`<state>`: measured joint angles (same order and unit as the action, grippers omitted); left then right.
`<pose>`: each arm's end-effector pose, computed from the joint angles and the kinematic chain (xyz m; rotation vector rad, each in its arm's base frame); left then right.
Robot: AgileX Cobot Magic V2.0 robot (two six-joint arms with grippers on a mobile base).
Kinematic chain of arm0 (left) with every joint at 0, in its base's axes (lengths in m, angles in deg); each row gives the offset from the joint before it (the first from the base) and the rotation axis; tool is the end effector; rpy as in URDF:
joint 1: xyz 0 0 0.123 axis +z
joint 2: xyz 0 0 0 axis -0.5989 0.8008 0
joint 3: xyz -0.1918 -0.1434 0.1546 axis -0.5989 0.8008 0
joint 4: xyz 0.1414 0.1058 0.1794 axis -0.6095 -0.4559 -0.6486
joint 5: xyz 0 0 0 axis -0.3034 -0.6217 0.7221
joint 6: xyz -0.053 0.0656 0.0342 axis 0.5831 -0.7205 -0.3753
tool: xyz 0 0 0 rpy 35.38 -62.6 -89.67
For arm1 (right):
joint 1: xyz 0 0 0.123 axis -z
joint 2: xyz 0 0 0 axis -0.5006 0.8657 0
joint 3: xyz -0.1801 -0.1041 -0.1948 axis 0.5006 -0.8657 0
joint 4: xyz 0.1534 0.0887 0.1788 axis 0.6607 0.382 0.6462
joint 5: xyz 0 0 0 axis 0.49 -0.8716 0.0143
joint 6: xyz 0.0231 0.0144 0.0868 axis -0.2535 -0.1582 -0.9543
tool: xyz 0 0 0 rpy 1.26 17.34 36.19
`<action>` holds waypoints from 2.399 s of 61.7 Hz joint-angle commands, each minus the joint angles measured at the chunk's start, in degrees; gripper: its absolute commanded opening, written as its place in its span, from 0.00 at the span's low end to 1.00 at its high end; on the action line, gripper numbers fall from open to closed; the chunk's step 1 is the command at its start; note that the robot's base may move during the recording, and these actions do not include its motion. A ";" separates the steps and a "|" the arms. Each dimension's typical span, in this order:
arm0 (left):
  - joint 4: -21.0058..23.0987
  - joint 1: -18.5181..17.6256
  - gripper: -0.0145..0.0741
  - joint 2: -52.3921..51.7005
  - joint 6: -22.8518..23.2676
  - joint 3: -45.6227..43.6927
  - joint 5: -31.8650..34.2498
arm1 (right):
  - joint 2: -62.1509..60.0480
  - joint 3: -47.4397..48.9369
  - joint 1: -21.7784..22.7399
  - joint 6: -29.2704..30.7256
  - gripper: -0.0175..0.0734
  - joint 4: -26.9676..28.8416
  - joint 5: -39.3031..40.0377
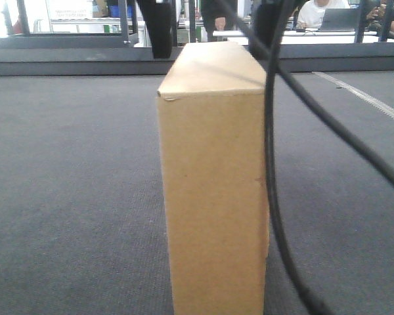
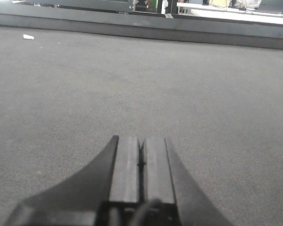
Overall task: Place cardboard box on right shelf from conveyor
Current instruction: 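Lift the tan box off the conveyor with the right gripper, then raise the held box clear of the conveyor belt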
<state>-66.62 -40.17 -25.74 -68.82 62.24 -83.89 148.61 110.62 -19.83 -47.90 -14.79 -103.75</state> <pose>0.0566 -0.0041 0.1935 -0.0010 1.6142 -0.1070 0.2488 0.2586 0.3478 0.0589 2.6968 0.1618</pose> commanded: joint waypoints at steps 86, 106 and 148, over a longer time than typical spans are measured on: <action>0.27 -0.19 0.03 -0.38 0.29 -0.16 4.64 | -1.64 -1.79 0.38 0.23 0.63 -0.74 -4.97; 0.27 -0.19 0.03 -0.38 0.29 -0.16 4.64 | -3.44 -1.79 0.65 0.29 0.57 -1.56 -4.45; 0.27 -0.19 0.03 -0.38 0.29 -0.16 4.64 | -27.56 -17.61 28.49 51.36 0.57 13.09 15.35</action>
<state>-66.62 -40.17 -25.74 -68.82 62.24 -83.89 126.40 95.53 4.58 -1.77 -3.62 -96.06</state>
